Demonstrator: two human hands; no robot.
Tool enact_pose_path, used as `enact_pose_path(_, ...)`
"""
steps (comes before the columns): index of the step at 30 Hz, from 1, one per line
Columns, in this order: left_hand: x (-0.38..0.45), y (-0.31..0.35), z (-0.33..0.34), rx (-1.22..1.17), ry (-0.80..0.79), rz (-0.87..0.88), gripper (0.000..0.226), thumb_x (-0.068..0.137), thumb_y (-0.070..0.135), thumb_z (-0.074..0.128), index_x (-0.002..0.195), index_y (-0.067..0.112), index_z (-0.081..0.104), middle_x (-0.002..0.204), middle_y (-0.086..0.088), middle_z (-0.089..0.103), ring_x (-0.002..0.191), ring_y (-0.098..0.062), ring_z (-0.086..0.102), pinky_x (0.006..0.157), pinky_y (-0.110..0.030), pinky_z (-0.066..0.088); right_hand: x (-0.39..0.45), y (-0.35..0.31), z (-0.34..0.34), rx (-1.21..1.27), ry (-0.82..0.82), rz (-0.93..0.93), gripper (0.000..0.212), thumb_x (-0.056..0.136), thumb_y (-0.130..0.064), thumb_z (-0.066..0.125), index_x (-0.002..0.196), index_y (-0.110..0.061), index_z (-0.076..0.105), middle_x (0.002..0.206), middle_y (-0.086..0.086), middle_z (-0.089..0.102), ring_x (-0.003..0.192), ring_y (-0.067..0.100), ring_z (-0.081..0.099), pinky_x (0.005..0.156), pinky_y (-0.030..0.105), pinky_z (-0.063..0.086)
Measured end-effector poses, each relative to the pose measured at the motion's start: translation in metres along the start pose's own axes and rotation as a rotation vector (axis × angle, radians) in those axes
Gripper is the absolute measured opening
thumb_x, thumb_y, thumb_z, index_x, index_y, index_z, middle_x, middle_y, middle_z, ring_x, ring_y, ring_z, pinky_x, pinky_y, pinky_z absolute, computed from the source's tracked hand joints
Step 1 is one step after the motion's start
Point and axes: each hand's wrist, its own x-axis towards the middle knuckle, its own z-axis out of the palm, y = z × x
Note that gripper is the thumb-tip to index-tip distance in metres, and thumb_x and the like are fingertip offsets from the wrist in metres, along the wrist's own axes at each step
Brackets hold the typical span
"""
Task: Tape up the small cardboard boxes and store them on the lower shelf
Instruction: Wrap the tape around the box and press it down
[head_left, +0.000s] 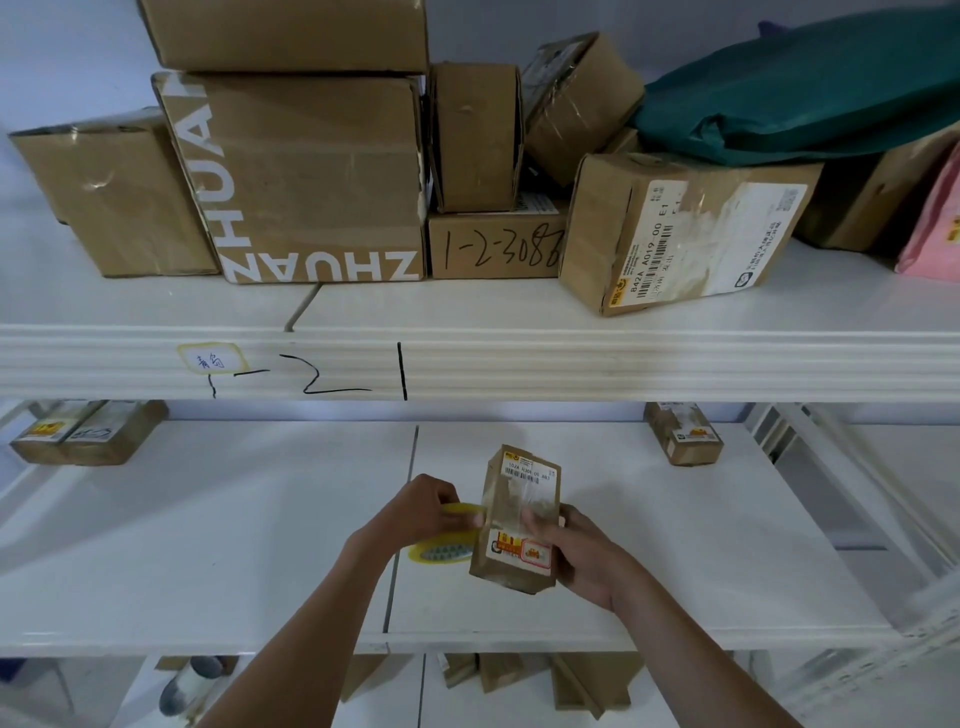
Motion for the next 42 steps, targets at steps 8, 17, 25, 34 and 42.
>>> enact_pose_path(8, 0.0, 0.005, 0.012, 0.108, 0.016, -0.015, 0.054, 0.06, 0.072, 0.082, 0.07, 0.022, 0.064, 0.075, 0.004, 0.065, 0.07, -0.011, 0.063, 0.07, -0.03, 0.055, -0.002, 0.001, 0.015, -0.278, 0.108, 0.008, 0.072, 0.06, -0.058, 0.085, 0.118, -0.025, 0.062, 0.106, -0.002, 0.078, 0.099, 0.019, 0.074, 0.079, 0.037, 0.06)
enact_pose_path(17, -0.005, 0.012, 0.008, 0.134, -0.169, 0.021, 0.049, 0.079, 0.06, 0.076, 0.101, 0.016, 0.074, 0.097, 0.001, 0.07, 0.086, -0.015, 0.067, 0.079, -0.031, 0.056, 0.014, 0.007, 0.017, -0.347, 0.244, 0.033, 0.051, 0.07, -0.038, 0.09, 0.112, -0.02, 0.067, 0.097, 0.003, 0.078, 0.092, 0.022, 0.075, 0.087, 0.044, 0.062)
enact_pose_path(25, -0.013, -0.01, 0.0, -0.104, -0.267, -0.015, 0.025, 0.081, 0.047, 0.08, 0.083, 0.023, 0.074, 0.096, -0.006, 0.072, 0.089, -0.015, 0.066, 0.083, -0.031, 0.053, 0.013, 0.002, 0.006, -0.436, 0.169, 0.045, 0.06, 0.061, -0.039, 0.096, 0.112, -0.018, 0.07, 0.096, 0.003, 0.079, 0.09, 0.022, 0.077, 0.085, 0.045, 0.062)
enact_pose_path(34, -0.006, -0.016, 0.001, 0.088, -0.118, -0.027, 0.042, 0.072, 0.066, 0.077, 0.07, 0.025, 0.067, 0.073, 0.007, 0.063, 0.069, -0.007, 0.06, 0.061, -0.019, 0.045, 0.012, -0.004, 0.003, -0.423, 0.149, 0.043, 0.057, 0.065, -0.032, 0.095, 0.113, -0.017, 0.067, 0.093, 0.0, 0.08, 0.085, 0.018, 0.077, 0.069, 0.034, 0.062)
enact_pose_path(42, -0.001, -0.017, 0.003, 0.176, -0.058, -0.059, 0.054, 0.064, 0.081, 0.07, 0.062, 0.028, 0.06, 0.069, 0.01, 0.06, 0.065, -0.003, 0.058, 0.058, -0.017, 0.043, 0.009, -0.011, 0.01, -0.313, 0.07, 0.01, 0.053, 0.071, -0.023, 0.092, 0.116, -0.024, 0.063, 0.096, -0.002, 0.079, 0.086, 0.017, 0.077, 0.065, 0.03, 0.06)
